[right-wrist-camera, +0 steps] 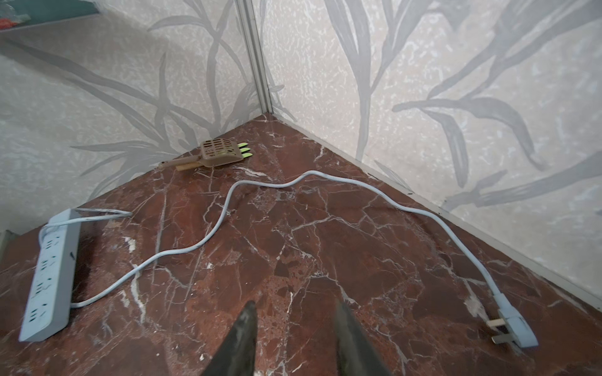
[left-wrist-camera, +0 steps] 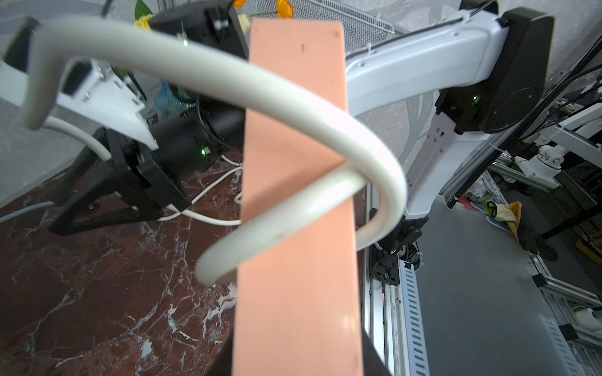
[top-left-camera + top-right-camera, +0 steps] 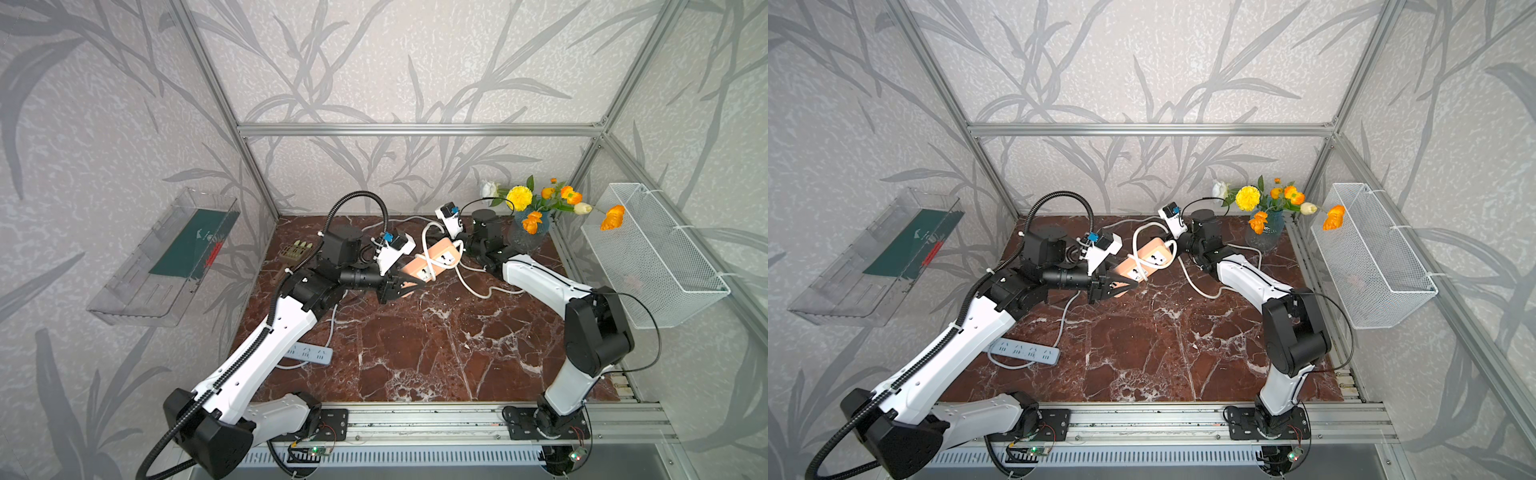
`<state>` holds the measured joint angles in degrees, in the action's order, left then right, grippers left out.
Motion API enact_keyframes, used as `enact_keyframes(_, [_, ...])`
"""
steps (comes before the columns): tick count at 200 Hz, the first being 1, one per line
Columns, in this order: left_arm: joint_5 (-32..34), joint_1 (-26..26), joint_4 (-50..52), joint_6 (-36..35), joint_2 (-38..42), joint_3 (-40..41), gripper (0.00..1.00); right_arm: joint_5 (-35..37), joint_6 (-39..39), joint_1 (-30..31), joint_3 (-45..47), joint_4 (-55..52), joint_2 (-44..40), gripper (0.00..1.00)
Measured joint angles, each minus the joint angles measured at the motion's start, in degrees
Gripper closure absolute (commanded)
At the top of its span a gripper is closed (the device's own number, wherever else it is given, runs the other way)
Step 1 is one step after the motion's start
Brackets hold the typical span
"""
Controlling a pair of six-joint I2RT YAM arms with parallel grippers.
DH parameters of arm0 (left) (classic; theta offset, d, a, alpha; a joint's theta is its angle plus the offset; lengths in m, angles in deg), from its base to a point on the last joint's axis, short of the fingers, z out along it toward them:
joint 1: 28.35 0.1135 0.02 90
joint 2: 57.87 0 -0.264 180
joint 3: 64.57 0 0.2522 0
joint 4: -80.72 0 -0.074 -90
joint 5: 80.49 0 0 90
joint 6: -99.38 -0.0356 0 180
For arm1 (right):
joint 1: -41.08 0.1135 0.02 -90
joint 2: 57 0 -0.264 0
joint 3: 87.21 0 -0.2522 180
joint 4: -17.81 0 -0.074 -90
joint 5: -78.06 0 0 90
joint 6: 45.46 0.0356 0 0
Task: Wrap the cord around the power strip
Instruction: Wrap the power cord around the power strip.
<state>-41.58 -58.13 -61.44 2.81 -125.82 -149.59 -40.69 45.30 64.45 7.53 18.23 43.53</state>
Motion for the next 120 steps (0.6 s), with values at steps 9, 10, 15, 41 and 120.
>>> enact_keyframes(9, [0.2, -0.1, -0.2, 0.2, 0.0, -0.6, 1.0, 0.5, 2.5, 0.0, 1.7, 2.8, 0.1, 0.52])
enact_keyframes(10, [0.3, -0.1, -0.2, 0.2, 0.0, -0.7, 1.0, 0.5, 2.6, 0.0, 1.8, 3.0, 0.2, 0.52])
enact_keyframes(15, [0.6, -0.1, -0.4, 0.2, 0.0, -0.9, 1.0, 0.8, 3.5, 0.0, 2.6, 4.5, 0.2, 0.52])
enact_keyframes(41, [2.3, -0.1, -0.8, 0.4, 0.0, -2.0, 1.0, 3.8, 6.3, 0.7, 5.6, 9.6, 0.3, 0.49])
enact_keyframes(120, [12.6, 3.3, -0.9, 2.6, 0.0, -5.0, 1.0, 15.5, 5.5, 2.6, 15.0, 13.6, 1.5, 0.63])
